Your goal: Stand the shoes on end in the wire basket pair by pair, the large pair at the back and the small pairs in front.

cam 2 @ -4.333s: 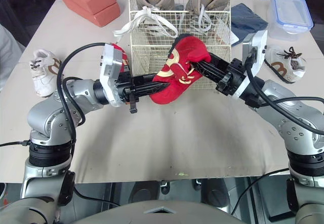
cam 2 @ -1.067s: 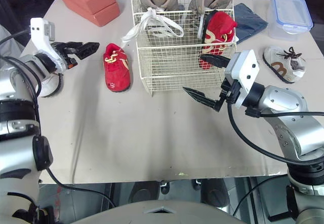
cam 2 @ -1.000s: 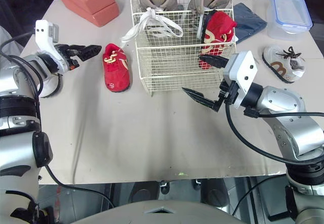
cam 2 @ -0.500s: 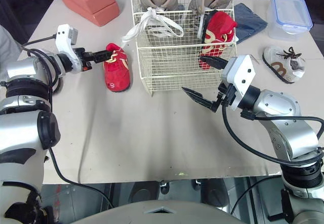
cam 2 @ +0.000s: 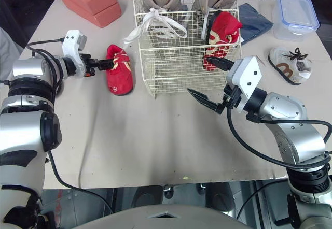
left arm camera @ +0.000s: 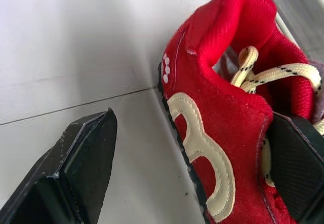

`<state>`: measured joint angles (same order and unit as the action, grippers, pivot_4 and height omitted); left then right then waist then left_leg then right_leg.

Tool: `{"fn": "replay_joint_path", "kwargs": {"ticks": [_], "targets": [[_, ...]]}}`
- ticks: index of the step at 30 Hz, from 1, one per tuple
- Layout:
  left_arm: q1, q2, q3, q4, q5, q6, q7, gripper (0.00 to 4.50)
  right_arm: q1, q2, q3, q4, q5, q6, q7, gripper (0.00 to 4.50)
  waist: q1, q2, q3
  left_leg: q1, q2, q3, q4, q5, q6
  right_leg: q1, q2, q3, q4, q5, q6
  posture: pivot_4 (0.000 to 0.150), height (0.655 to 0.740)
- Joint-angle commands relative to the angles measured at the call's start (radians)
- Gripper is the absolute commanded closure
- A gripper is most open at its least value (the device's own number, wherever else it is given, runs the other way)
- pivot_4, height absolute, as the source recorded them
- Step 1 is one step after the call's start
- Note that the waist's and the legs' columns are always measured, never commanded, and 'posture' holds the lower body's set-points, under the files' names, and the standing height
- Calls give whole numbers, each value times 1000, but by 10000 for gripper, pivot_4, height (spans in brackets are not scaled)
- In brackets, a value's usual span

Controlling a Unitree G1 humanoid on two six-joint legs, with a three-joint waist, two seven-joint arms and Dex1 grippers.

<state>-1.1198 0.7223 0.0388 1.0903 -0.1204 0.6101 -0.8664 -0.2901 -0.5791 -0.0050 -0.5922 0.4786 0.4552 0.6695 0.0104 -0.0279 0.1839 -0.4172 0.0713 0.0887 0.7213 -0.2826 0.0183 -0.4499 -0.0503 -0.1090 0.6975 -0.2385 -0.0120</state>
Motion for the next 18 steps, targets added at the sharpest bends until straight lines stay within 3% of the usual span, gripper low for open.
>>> {"fn": "replay_joint_path", "kwargs": {"ticks": [1, 5, 7, 13, 18], "targets": [[20, 4, 0, 9, 23, -4, 17, 20779, -14, 5, -2, -35, 5, -21, 1, 0, -1, 0, 0, 0, 0, 0, 0, 0, 0, 0, 0, 0, 0, 0, 0, 1500, 6860], [27, 0, 22, 5, 9, -15, 32, 37907, -16, 6, -2, -33, 3, -21, 4, 0, -4, 0, 0, 2, 0, 0, 0, 0, 0, 0, 0, 1, 2, 0, 0, 1500, 6860], [26, 3, 50, -2, -9, -20, 47, 43311, -18, 6, -2, -32, 4, -21, 4, 0, -2, 0, 0, 2, 0, 0, 0, 0, 0, 0, 0, 1, 2, 0, 0, 1500, 6860], [30, 22, 174, -102, -91, -53, 110, 43920, -16, 11, -11, -35, 16, -24, 5, 0, -3, -1, 0, 1, 1, -1, 1, 0, 0, 0, 0, 1, 2, 0, 0, 1500, 6860], [109, 3, 324, -385, -218, -44, 156, 43920, -19, 24, -35, -29, 41, -37, 5, 0, 0, -1, 0, -1, 1, -3, 1, 0, 0, 0, -1, 2, 1, 0, 0, 1500, 6860]]}}
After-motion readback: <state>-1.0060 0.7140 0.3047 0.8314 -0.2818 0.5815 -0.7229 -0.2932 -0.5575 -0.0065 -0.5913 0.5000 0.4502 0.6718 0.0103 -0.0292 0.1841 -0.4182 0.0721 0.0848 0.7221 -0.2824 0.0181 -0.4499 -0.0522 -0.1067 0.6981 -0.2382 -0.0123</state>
